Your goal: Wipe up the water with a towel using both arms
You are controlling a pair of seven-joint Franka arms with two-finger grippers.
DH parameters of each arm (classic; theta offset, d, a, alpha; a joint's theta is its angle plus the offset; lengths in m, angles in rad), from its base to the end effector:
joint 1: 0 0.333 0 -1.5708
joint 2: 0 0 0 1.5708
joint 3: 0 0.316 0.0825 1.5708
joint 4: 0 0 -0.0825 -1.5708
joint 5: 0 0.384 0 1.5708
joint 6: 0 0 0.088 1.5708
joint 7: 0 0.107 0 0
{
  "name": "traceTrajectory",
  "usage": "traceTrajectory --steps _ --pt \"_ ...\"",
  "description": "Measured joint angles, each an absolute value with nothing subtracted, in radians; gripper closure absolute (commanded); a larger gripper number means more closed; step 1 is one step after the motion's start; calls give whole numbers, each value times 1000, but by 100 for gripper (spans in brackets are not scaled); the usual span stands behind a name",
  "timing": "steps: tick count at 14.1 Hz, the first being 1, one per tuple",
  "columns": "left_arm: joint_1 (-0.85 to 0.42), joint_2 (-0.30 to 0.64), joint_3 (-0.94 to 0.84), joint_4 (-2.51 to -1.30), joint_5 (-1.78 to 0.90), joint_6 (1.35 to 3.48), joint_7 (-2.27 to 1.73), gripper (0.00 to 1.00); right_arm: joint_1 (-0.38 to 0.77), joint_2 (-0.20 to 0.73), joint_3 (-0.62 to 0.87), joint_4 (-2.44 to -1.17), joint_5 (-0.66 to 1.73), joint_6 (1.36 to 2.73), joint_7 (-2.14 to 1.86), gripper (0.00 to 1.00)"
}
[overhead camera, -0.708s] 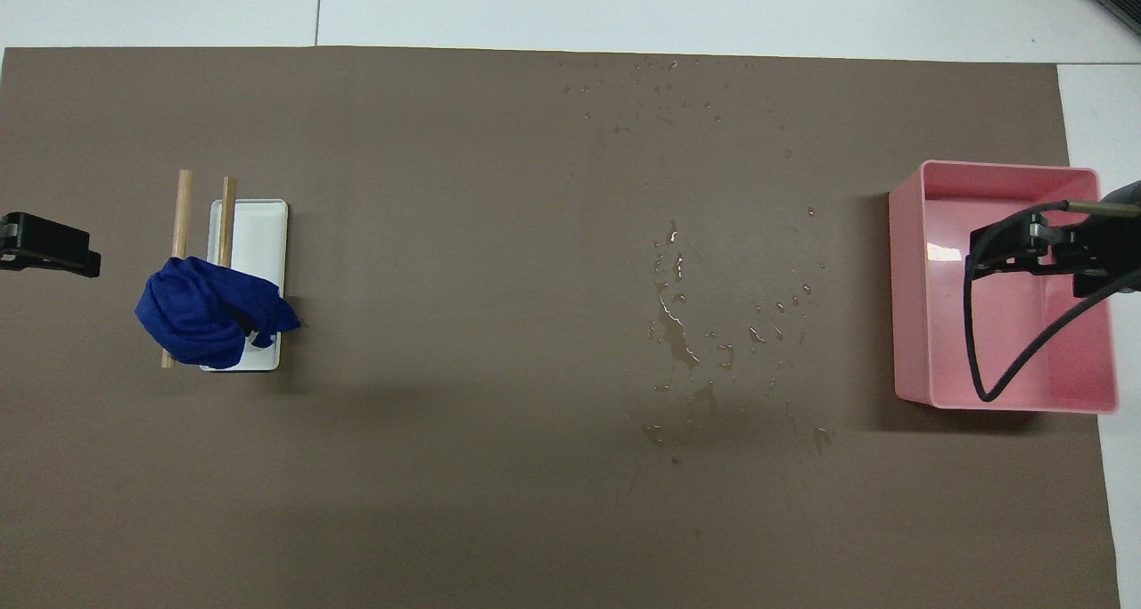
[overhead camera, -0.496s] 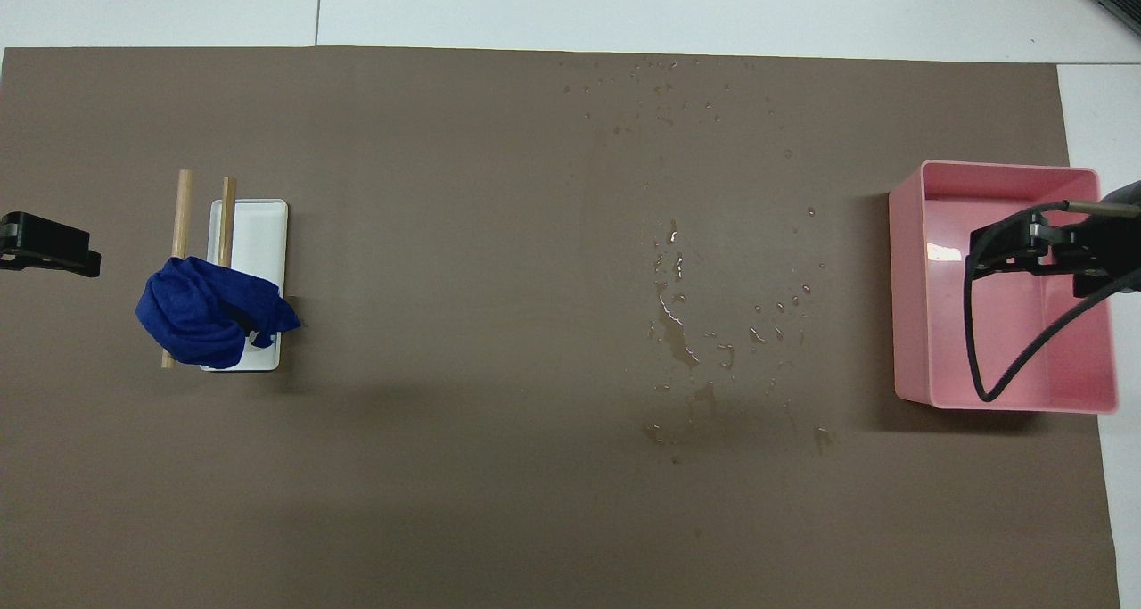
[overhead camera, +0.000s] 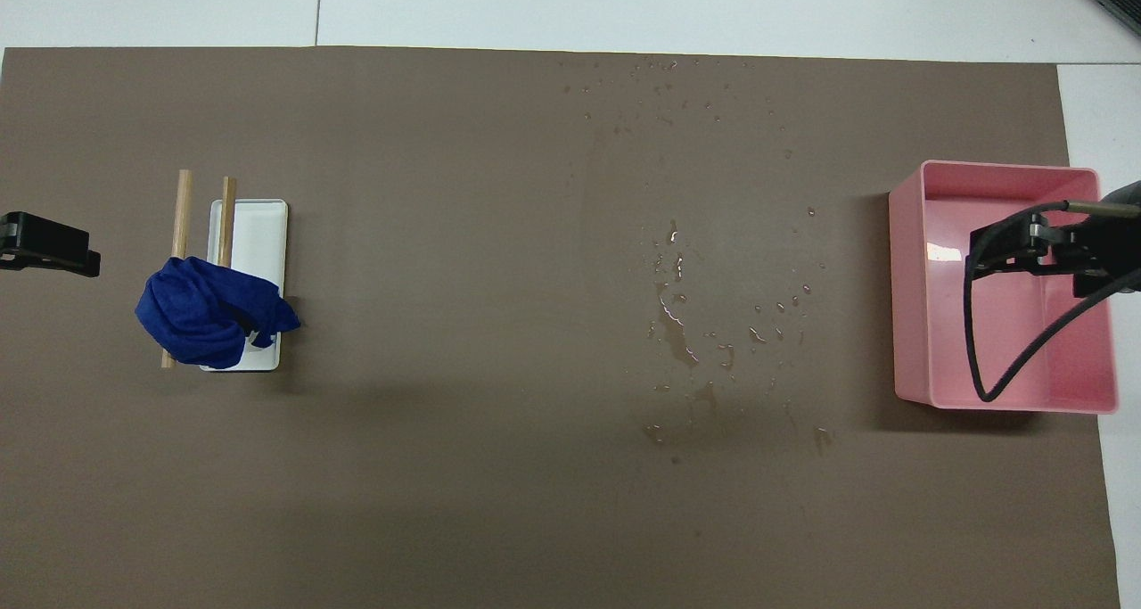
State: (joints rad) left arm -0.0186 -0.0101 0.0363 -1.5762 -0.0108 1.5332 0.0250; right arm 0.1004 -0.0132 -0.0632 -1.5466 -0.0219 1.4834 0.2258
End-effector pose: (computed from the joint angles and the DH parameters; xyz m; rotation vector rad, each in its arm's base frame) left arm 0.5473 0.0086 0.6243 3.1293 -0.0118 -0.0511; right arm 0.5412 0.0174 0.6356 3.0993 -0.2952 -0.0729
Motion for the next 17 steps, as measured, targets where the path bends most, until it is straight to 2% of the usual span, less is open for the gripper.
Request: traceTrajectory --steps 9,17 --pt "12 -19 57 -1602 -11 1530 -59 0 100 -13 -63 -1547 -22 1483 226 0" --pt "19 -157 57 -1969 -11 1853 -621 0 100 -13 -63 -1547 -22 1483 226 0"
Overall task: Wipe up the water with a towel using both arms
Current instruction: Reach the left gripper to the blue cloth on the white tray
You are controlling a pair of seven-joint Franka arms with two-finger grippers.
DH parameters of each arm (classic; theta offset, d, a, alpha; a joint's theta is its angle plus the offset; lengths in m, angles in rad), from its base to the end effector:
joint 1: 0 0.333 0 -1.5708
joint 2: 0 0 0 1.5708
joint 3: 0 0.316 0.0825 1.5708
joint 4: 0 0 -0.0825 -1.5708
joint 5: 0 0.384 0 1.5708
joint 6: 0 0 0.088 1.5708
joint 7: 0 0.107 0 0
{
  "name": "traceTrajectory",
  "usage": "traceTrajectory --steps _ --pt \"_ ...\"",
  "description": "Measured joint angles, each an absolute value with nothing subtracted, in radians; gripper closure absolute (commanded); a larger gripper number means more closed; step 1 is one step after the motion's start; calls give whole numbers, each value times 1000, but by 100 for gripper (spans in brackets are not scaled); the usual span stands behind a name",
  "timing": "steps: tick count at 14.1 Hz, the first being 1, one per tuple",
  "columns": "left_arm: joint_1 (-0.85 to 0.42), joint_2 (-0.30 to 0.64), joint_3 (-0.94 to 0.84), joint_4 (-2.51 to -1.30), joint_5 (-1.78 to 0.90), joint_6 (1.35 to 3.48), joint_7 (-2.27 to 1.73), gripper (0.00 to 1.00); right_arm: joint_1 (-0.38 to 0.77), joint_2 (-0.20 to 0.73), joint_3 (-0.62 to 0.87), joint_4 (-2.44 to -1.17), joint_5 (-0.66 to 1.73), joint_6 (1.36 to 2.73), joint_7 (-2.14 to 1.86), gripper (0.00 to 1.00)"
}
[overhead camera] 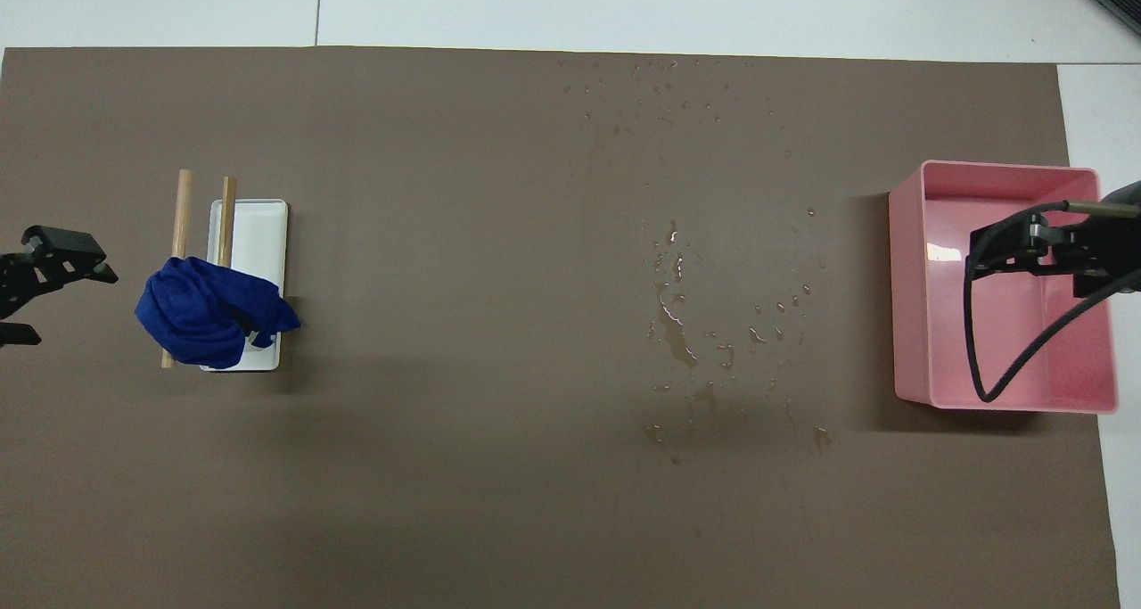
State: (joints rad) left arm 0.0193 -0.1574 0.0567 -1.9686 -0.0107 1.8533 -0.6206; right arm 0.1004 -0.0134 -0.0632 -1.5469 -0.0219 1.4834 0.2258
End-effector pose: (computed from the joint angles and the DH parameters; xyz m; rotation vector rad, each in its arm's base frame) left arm 0.5155 0.0399 0.5434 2.9233 1.0652 0.0546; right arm 0.5412 0.0174 0.6356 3.0993 -0.2952 -0.0731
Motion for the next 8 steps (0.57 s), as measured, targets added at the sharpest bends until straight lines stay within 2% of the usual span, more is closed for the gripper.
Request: traceTrajectory --steps 8 --pt "22 -169 58 -2157 -11 2105 -848 0 100 -13 -63 -1547 -22 1483 226 0"
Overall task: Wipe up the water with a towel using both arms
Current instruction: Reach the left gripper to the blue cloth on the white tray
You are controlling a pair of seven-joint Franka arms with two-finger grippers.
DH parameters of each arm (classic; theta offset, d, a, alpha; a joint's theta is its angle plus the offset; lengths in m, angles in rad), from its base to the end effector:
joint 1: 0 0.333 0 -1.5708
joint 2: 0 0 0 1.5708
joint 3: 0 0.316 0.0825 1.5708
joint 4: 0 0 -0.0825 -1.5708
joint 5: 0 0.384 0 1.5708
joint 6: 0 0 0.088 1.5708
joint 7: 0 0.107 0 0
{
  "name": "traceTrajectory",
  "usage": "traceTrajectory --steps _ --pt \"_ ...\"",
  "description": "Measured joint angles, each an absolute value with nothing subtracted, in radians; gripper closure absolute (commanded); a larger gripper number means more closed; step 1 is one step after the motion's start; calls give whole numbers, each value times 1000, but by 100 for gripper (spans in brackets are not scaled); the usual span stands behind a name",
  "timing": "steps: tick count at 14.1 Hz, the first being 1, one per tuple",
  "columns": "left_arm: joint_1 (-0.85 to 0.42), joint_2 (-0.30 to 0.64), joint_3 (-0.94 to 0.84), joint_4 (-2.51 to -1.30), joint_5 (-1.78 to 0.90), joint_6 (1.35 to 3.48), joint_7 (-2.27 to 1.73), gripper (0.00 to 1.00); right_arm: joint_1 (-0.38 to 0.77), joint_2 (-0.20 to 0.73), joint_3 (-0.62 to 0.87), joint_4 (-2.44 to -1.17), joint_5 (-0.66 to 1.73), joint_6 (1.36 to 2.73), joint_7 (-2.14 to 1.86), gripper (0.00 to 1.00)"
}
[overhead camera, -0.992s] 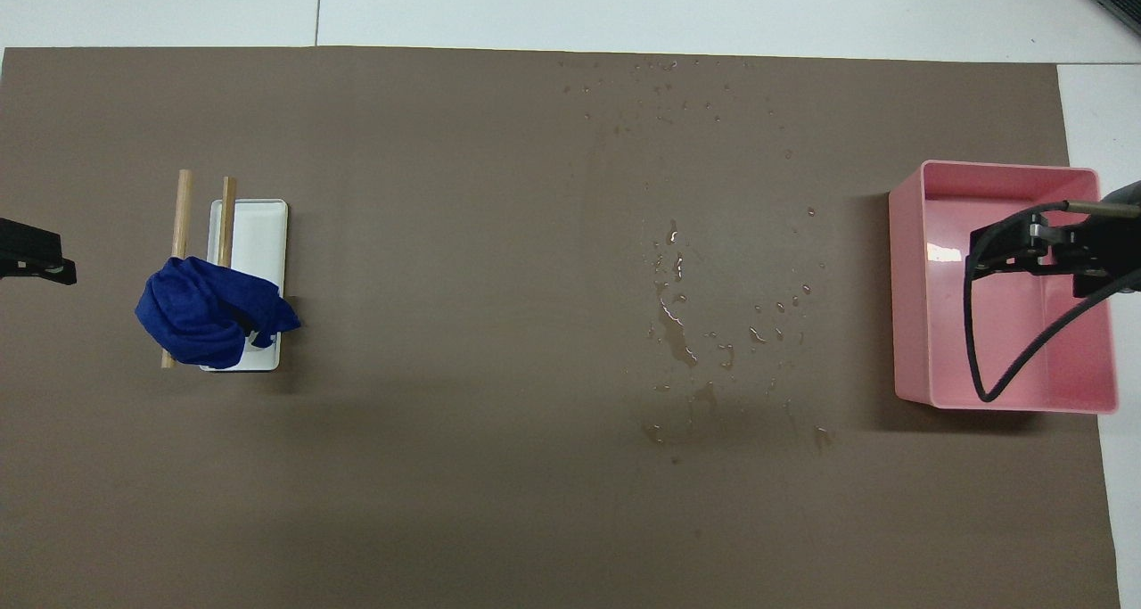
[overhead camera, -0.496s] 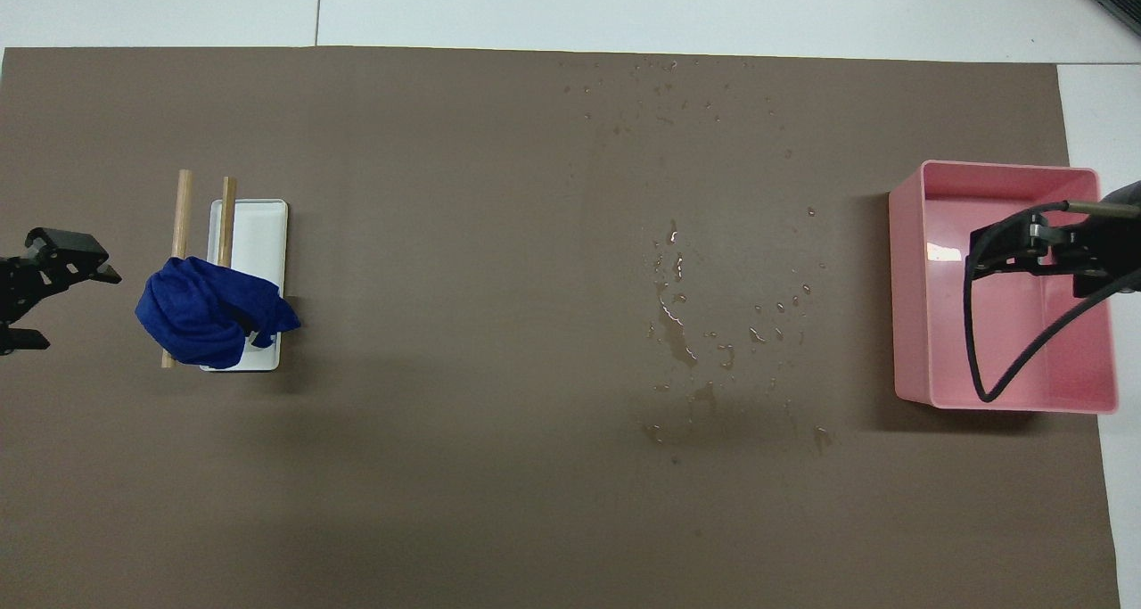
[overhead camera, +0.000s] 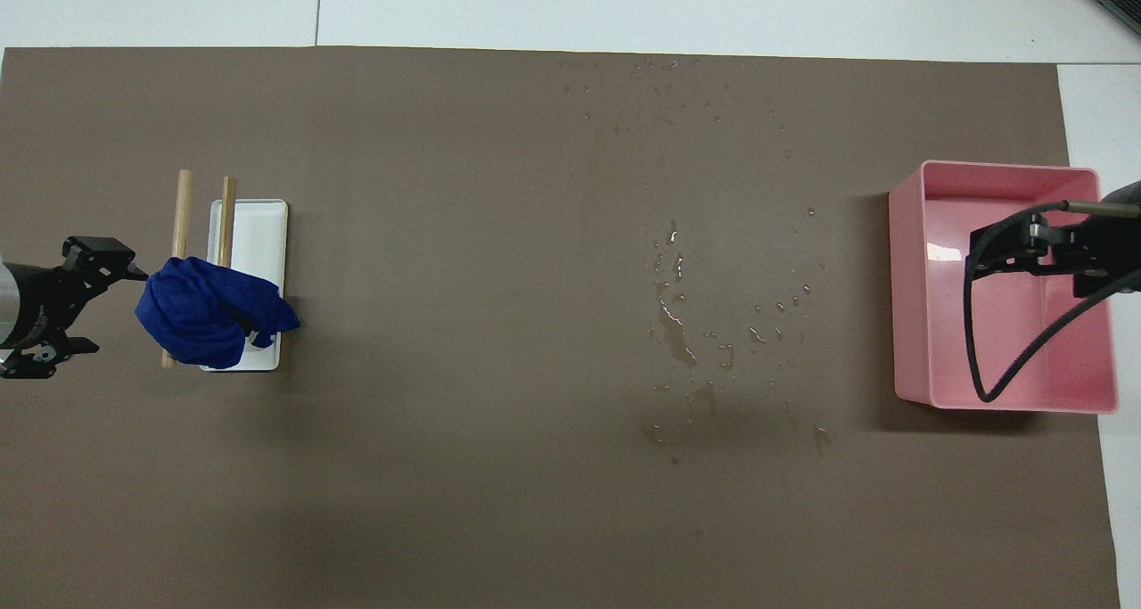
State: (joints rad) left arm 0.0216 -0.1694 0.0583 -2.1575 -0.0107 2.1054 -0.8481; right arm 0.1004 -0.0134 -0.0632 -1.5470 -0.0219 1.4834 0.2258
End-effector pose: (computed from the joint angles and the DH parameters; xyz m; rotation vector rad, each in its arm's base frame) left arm 0.5108 0.0414 0.4821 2.7475 1.3829 0.1558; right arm 0.5412 0.0174 0.6355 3.0993 -0.2952 -0.0732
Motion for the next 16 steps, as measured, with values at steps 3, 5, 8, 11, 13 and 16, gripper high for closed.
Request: traceTrajectory --steps 3,5,8,11,13,16 --pt "22 -146 57 -2169 -11 2188 -935 0 100 -13 -63 -1547 -22 1483 226 0" --pt "20 -121 53 -2170 -11 2234 -990 0 100 -13 -63 -1547 -22 1483 226 0" --pt "19 -93 49 -2170 -11 2277 -1012 0 100 -13 -63 -1547 -22 1483 226 0" --pt "17 -74 49 -2170 -11 2284 -1013 0 100 -13 -63 -1547 -22 1483 226 0" --pt "-1 -64 46 -2172 -11 2267 -1013 0 100 -13 -63 -1547 -22 1483 226 0" --pt "-34 -61 43 -2172 -11 2223 -1016 0 100 -13 -63 -1547 -22 1483 226 0"
